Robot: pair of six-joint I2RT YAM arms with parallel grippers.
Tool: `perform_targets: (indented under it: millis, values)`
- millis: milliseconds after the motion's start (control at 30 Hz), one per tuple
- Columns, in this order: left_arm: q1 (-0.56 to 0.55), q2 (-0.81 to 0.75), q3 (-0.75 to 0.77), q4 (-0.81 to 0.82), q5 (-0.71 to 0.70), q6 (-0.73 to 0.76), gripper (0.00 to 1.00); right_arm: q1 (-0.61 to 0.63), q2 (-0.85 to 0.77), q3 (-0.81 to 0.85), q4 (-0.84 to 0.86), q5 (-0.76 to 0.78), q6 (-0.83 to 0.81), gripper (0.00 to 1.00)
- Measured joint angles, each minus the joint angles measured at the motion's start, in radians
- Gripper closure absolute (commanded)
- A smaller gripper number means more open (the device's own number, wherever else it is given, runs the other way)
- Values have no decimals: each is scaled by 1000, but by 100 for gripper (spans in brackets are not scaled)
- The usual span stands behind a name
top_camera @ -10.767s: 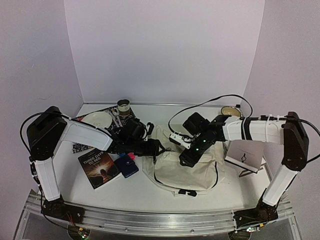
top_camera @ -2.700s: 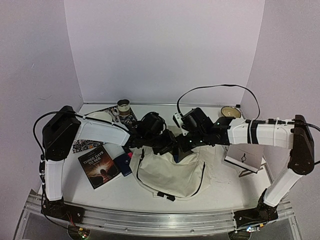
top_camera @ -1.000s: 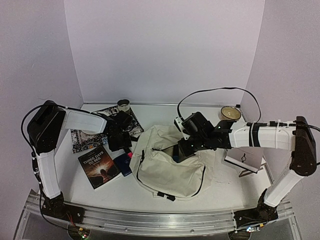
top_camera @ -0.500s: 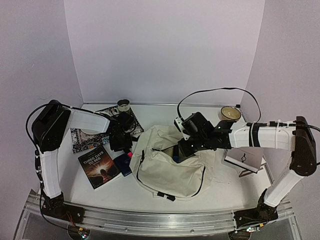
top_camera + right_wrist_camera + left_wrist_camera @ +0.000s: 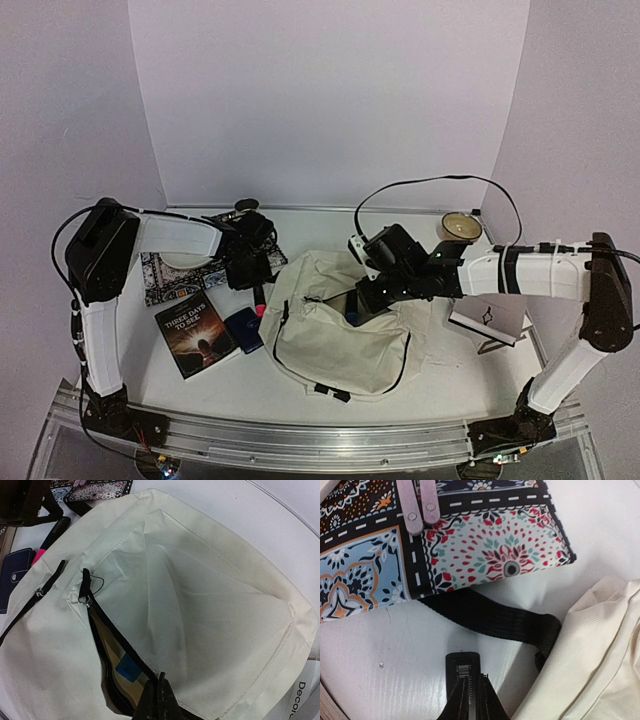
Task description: Pack the student bag
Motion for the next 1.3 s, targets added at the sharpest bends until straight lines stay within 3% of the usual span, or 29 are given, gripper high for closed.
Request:
perform_targets:
  millis: [33,300,433,1000,1300]
  values:
    - [0,-3,7,0,0,2,96,0,0,0,0,0,0,100]
    - [0,-45,12,0,2,11,63,0,0,0,0,0,0,100]
    - [0,-45,9,-19,13,22,56,0,0,0,0,-1,-1,100]
    - [-21,40,18,-150,28,84,58,0,3,4,1,-2,-11,100]
    - [-22,52,33,-166,27,96,77,0,9,6,0,-3,-17,100]
